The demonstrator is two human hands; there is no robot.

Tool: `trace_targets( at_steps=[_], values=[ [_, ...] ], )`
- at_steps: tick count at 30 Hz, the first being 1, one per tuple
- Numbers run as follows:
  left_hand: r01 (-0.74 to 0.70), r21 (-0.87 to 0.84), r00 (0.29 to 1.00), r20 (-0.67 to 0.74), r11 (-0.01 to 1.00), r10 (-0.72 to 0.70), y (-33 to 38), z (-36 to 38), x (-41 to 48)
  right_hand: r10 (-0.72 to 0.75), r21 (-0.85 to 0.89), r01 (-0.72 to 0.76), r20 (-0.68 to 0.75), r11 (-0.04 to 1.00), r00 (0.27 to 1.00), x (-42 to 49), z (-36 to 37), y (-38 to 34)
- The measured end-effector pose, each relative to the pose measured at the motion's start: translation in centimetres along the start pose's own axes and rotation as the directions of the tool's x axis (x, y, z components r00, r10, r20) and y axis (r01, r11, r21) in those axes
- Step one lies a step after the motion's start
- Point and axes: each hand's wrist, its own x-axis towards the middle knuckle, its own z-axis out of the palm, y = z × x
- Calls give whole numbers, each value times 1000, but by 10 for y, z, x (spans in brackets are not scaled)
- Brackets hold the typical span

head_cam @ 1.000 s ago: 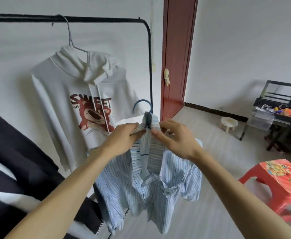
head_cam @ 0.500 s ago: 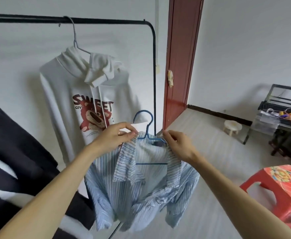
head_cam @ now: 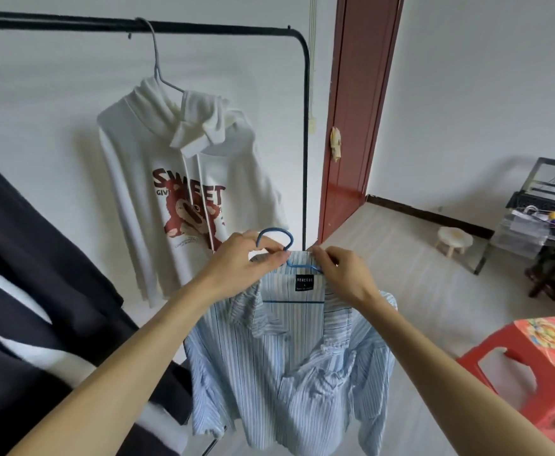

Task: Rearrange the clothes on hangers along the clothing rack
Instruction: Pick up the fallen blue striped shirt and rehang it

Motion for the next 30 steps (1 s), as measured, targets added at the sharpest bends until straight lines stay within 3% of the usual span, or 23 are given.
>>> trace_targets(
  at_steps=[3, 5, 8, 12, 14, 19, 23, 26, 28, 30],
  values=[
    [-27, -83, 997, -70, 996, 21, 17, 1, 7, -7, -63, 8, 25, 998, 1000, 0, -1, -9],
    [-52, 12, 993, -107, 999, 53, 24, -1, 14, -4, -68, 6, 39, 998, 999, 2, -5, -18],
    [-103, 134, 993, -51, 986, 111, 36, 1, 22, -51, -79, 59, 97, 995, 994, 7, -9, -36],
    [-137, 131, 987, -65, 982, 147, 43, -4, 30, -94, 129, 74, 152, 989, 984, 12, -15, -49],
    [-86, 100, 993, -69, 991, 93, 31, -18, 28, -77, 216, 42, 155, 976, 985, 12, -29, -37],
    [-30, 38, 999, 20, 999, 29, 12, -39, 27, -139, -100, 185, 357, 978, 924, 9, -48, 1],
    [-33, 6, 998, 56, 999, 33, 18, -42, 30, -153, 19, 152, 181, 988, 972, 5, -38, 8],
    [-14, -80, 998, 67, 997, 20, 16, -40, 31, -176, 57, 167, 224, 984, 959, -2, -34, 4],
    [-3, -127, 1000, 4, 992, 4, 10, -36, 31, -214, 57, 206, 248, 977, 945, -5, -28, 1],
    [14, -131, 996, -82, 991, -25, -2, -31, 28, -220, 61, 213, 150, 975, 964, -2, -24, 4]
  ],
)
